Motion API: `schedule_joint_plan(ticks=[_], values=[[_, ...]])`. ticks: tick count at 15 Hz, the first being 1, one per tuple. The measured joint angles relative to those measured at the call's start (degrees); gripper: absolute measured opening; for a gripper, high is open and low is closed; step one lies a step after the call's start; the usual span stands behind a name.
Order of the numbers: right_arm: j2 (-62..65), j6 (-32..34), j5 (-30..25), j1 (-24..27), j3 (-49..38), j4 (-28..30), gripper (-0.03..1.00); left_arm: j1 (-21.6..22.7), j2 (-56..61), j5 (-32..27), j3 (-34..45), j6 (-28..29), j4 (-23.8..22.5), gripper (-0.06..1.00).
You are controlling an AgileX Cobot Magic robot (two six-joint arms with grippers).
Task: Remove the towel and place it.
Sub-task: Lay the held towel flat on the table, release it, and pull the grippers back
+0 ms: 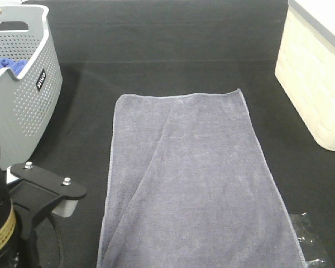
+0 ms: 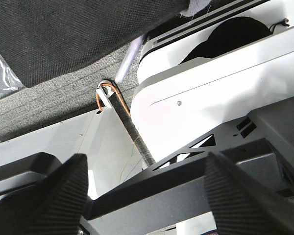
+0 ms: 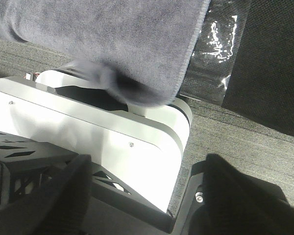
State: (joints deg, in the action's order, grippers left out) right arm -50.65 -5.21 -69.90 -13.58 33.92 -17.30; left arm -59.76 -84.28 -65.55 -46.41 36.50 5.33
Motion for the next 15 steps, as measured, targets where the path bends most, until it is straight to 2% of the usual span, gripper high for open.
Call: schedule_joint_plan(ticks=[4,7,10,12,15], values=[[0.0,0.0,0.0,0.0,0.0,0.0,0.62,0.0,0.0,1.4,0.0,0.0,-1.9,0.65],[0.0,0.0,1.5,0.0,0.0,0.0,0.62,0.0,0.0,2.5,-1.8,0.0,-7.7,0.65],[-0.6,0.0,4.3,0.0,2.3,0.0,0.62,0.6,0.0,6.1,-7.6,0.0,-15.0,0.65],[-2.5,0.0,5.8,0.0,5.2,0.0,0.62,4.7,0.0,10.1,-11.6,-0.7,-16.2,0.65],[-6.6,0.0,9.3,0.0,9.7,0.1,0.62,14.3,0.0,17.6,-15.7,-4.5,-16.4,0.65]])
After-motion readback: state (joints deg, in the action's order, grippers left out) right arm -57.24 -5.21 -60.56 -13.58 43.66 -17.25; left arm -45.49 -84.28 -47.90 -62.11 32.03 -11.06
